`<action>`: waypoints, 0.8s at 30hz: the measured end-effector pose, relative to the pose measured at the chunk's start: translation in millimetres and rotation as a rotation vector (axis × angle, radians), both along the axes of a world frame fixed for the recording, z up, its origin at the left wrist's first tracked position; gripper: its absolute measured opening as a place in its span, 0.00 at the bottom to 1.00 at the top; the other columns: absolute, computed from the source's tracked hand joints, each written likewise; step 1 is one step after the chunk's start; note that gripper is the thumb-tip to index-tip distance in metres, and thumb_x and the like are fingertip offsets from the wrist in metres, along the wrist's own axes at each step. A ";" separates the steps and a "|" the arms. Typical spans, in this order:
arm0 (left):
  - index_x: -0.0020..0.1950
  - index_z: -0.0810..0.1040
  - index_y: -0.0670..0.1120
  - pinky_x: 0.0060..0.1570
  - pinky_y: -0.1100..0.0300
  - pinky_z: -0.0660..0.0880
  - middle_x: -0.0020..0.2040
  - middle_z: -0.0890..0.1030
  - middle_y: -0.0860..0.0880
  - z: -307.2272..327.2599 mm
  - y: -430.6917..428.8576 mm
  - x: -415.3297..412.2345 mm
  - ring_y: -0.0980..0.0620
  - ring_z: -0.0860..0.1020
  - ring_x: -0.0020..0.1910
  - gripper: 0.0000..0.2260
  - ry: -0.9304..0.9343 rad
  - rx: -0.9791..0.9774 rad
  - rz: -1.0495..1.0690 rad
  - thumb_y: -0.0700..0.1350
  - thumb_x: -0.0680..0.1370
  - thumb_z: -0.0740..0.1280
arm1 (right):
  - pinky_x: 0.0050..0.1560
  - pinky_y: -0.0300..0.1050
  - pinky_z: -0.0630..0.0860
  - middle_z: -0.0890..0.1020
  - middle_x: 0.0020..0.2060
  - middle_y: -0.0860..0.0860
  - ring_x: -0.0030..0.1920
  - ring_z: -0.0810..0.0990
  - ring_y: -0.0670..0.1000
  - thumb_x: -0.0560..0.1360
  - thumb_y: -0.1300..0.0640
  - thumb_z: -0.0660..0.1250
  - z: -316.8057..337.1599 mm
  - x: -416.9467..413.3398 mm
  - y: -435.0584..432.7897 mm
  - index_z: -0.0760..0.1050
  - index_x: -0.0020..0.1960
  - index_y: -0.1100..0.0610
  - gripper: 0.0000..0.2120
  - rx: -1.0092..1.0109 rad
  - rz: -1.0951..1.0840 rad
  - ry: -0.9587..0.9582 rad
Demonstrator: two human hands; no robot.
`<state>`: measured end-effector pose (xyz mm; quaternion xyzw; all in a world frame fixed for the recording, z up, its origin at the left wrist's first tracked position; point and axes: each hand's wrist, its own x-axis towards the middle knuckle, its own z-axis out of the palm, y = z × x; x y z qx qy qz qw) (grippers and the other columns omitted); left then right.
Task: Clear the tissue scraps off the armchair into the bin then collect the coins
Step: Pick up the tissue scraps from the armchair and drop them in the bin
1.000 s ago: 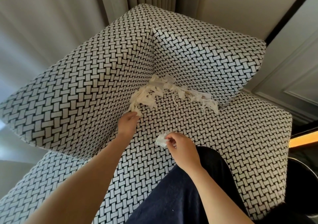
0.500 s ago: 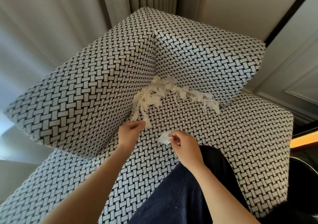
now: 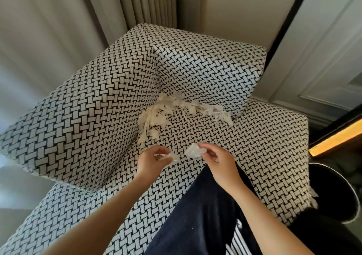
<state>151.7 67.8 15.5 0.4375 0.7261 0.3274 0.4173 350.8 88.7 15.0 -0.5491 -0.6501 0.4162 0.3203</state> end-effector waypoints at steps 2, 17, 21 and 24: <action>0.46 0.79 0.52 0.44 0.65 0.78 0.43 0.82 0.55 9.7 8.6 8.2 0.52 0.82 0.44 0.07 0.044 0.004 -0.117 0.40 0.72 0.72 | 0.52 0.30 0.74 0.79 0.49 0.38 0.50 0.79 0.38 0.76 0.63 0.65 8.3 17.5 -2.6 0.78 0.57 0.51 0.12 0.000 -0.031 0.017; 0.49 0.80 0.48 0.35 0.74 0.73 0.47 0.82 0.47 67.6 82.5 216.3 0.55 0.79 0.43 0.08 -0.101 -0.003 -0.613 0.41 0.71 0.73 | 0.58 0.49 0.76 0.82 0.51 0.55 0.54 0.80 0.52 0.77 0.59 0.64 13.2 206.3 -39.9 0.77 0.52 0.56 0.05 -0.363 -0.793 0.626; 0.55 0.78 0.47 0.49 0.63 0.76 0.51 0.81 0.49 46.3 92.3 298.5 0.53 0.79 0.49 0.11 -0.189 -0.174 -0.650 0.40 0.73 0.70 | 0.56 0.47 0.75 0.82 0.47 0.56 0.50 0.80 0.52 0.77 0.61 0.64 -0.5 253.9 -57.5 0.77 0.47 0.58 0.03 -0.357 -1.033 0.763; 0.57 0.77 0.45 0.55 0.58 0.76 0.53 0.79 0.48 33.3 94.5 345.8 0.51 0.78 0.52 0.11 -0.312 -0.348 -0.566 0.39 0.75 0.68 | 0.57 0.47 0.75 0.81 0.46 0.56 0.50 0.80 0.52 0.78 0.64 0.63 -16.0 279.3 -69.1 0.77 0.47 0.59 0.05 -0.359 -1.170 0.830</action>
